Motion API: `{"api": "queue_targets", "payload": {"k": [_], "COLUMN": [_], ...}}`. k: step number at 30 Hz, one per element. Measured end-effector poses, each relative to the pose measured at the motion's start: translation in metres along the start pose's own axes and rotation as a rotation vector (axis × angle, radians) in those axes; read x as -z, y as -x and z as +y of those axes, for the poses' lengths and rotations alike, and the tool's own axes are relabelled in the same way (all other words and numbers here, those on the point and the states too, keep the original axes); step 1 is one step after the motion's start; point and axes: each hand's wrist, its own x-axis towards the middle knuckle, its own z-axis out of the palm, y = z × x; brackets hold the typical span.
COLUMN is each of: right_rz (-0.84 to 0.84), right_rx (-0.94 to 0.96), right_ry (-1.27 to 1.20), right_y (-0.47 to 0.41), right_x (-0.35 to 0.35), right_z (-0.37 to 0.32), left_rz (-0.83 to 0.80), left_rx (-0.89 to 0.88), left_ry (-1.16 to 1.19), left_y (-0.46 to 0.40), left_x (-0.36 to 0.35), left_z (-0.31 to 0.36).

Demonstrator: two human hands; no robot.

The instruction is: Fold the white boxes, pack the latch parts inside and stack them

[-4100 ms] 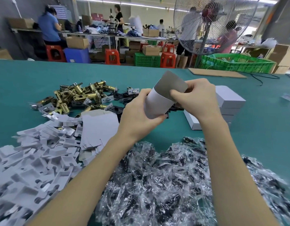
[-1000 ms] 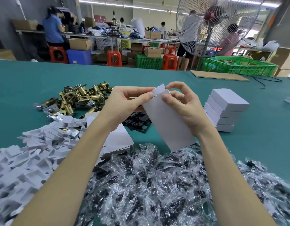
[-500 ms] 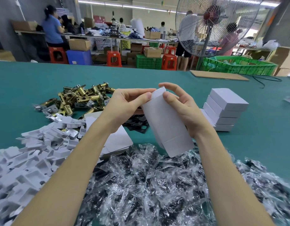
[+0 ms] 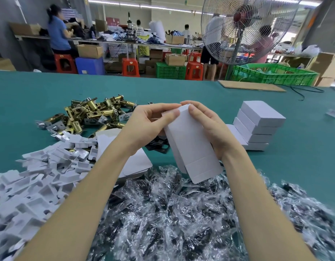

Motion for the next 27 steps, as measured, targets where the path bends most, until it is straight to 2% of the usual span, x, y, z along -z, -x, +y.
{"api": "queue_targets", "payload": {"k": [12, 16, 19, 21, 22, 25, 27], "right_rz": [0.053, 0.080, 0.038, -0.040, -0.068, -0.112, -0.189], "right_rx": [0.026, -0.002, -0.056, -0.054, -0.043, 0.039, 0.049], "right_ry": [-0.144, -0.147, -0.186, -0.248, -0.219, 0.163, 0.329], "right_y": [-0.003, -0.007, -0.012, -0.012, -0.012, -0.010, -0.008], "right_x": [0.000, -0.005, -0.003, -0.001, 0.001, 0.008, 0.014], "right_z": [0.001, 0.006, 0.006, 0.008, 0.011, 0.024, 0.026], "left_rz": [0.003, 0.050, 0.118, 0.206, 0.243, 0.278, 0.270], "left_rx": [-0.051, -0.062, 0.011, 0.142, 0.216, 0.371, 0.447], "left_ry": [-0.107, -0.119, -0.031, 0.102, 0.152, 0.132, 0.128], "left_y": [0.000, -0.002, -0.004, -0.005, -0.006, -0.006, -0.005], "left_x": [-0.011, -0.009, -0.007, -0.008, -0.009, -0.010, -0.011], "left_z": [-0.004, -0.008, -0.015, -0.019, -0.021, -0.028, -0.030]}}
